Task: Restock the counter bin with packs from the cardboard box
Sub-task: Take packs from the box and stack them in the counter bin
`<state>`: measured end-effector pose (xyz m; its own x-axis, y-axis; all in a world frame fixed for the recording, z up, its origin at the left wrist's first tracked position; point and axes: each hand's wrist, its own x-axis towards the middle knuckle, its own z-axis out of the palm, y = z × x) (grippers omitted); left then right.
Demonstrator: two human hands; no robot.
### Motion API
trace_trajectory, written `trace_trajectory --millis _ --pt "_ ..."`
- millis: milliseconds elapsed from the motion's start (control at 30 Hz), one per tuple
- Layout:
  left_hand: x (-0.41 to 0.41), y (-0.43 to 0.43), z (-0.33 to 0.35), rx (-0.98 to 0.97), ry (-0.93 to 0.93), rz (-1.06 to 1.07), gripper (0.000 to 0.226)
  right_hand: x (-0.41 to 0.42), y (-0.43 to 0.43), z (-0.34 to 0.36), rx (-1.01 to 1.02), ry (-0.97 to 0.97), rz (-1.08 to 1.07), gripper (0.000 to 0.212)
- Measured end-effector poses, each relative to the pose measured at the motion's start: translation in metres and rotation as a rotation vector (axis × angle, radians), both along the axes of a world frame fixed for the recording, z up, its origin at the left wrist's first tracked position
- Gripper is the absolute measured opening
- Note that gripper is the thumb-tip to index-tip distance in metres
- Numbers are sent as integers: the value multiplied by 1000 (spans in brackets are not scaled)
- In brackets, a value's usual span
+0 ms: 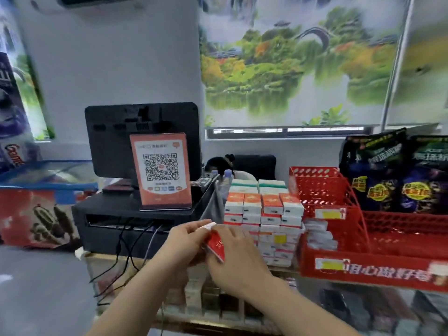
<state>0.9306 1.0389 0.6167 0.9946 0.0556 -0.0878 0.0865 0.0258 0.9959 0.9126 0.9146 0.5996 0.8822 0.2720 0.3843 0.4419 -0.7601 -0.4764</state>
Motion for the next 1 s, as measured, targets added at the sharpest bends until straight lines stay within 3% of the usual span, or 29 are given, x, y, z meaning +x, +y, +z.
trace_trajectory --millis 333,600,1000 --pt "69 -25 6 -119 -24 -204 21 54 -21 11 -29 9 -230 51" --pt "91 15 16 -240 -44 -72 16 137 2 35 -105 83 -463 48" --pt "118 22 37 -218 -129 -33 18 204 22 25 -227 166 -641 48"
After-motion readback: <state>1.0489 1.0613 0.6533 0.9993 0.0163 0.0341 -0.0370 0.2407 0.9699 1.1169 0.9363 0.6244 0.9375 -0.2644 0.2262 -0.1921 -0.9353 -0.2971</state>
